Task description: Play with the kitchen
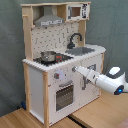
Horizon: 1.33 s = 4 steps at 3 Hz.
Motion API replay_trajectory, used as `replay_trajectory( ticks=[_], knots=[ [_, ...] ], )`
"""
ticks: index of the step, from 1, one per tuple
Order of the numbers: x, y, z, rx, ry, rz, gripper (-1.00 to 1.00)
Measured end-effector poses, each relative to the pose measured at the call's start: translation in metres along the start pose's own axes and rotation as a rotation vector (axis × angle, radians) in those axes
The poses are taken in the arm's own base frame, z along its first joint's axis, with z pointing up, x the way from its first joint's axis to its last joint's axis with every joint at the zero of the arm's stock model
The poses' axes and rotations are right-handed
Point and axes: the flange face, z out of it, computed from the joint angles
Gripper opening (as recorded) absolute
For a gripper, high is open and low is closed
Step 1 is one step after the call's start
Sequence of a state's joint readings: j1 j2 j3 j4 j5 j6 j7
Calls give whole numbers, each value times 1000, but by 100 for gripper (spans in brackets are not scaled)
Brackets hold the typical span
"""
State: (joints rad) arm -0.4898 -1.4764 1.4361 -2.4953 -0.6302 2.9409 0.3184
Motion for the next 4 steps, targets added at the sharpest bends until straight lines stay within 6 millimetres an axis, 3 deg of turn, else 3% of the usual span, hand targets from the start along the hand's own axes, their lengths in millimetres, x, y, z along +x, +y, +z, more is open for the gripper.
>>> replay_trajectory(
  ticks=[1, 2, 3, 4],
  knots=[
    [-11, 9, -25, -12, 27, 36, 100],
    [-37, 4, -32, 4, 11, 71, 100],
    [-65, -8, -23, 23, -10, 115, 100],
    [-74, -12, -6, 49, -12, 170, 100]
  ],
)
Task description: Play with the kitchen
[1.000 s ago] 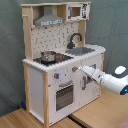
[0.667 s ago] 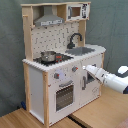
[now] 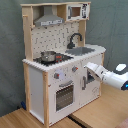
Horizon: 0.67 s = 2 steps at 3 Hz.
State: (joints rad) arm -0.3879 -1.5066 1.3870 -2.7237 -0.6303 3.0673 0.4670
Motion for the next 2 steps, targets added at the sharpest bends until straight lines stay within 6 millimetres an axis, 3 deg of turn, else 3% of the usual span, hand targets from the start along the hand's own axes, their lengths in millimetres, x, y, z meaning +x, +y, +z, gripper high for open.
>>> replay_trajectory(
  ticks=[2],
  knots=[
    [-13, -7, 31, 62, 14, 54, 100]
  ],
)
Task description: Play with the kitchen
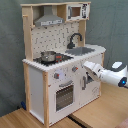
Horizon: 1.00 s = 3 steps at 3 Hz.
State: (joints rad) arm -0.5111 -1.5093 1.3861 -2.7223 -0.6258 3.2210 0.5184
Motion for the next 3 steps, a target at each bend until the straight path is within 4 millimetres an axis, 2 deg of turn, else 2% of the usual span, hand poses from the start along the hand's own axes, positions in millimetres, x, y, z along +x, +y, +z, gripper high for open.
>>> replay_trajectory(
  ticks=[2, 3],
  knots=[
    [1, 1, 28, 39, 26, 66, 100],
    [4, -12, 43, 51, 18, 99, 100]
  ],
)
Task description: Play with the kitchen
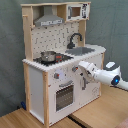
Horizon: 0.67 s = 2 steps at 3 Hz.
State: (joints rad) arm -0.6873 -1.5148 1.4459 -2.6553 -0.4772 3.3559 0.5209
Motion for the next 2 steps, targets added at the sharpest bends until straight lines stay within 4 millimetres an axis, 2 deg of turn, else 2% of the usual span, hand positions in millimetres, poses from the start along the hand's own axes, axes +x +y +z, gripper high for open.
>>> replay_trajectory(
  ticks=[1, 2],
  knots=[
    [8, -3, 11, -17, 4, 41, 100],
    [6, -3, 27, -27, -15, 111, 100]
  ],
)
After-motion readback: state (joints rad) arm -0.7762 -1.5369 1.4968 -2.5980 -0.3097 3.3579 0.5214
